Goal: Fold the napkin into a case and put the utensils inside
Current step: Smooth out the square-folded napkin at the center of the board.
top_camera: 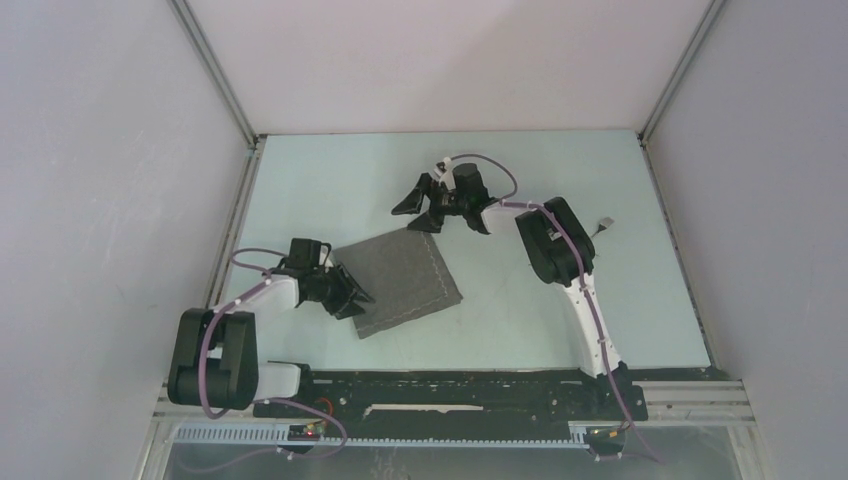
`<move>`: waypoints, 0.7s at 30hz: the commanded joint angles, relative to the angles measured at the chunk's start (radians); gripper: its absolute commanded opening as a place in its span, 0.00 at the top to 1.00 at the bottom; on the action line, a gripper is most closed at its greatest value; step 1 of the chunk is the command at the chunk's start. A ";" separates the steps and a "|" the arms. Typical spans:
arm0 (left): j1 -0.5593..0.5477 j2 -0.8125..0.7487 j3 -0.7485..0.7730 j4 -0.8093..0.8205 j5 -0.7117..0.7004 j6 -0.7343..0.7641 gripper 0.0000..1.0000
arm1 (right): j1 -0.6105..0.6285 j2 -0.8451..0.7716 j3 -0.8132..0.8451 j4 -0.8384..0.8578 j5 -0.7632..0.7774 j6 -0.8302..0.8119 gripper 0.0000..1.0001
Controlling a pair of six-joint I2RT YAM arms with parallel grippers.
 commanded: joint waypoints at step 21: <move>-0.024 -0.350 -0.061 -0.177 -0.122 -0.031 0.45 | 0.082 -0.803 -0.527 -0.896 0.412 -0.307 0.30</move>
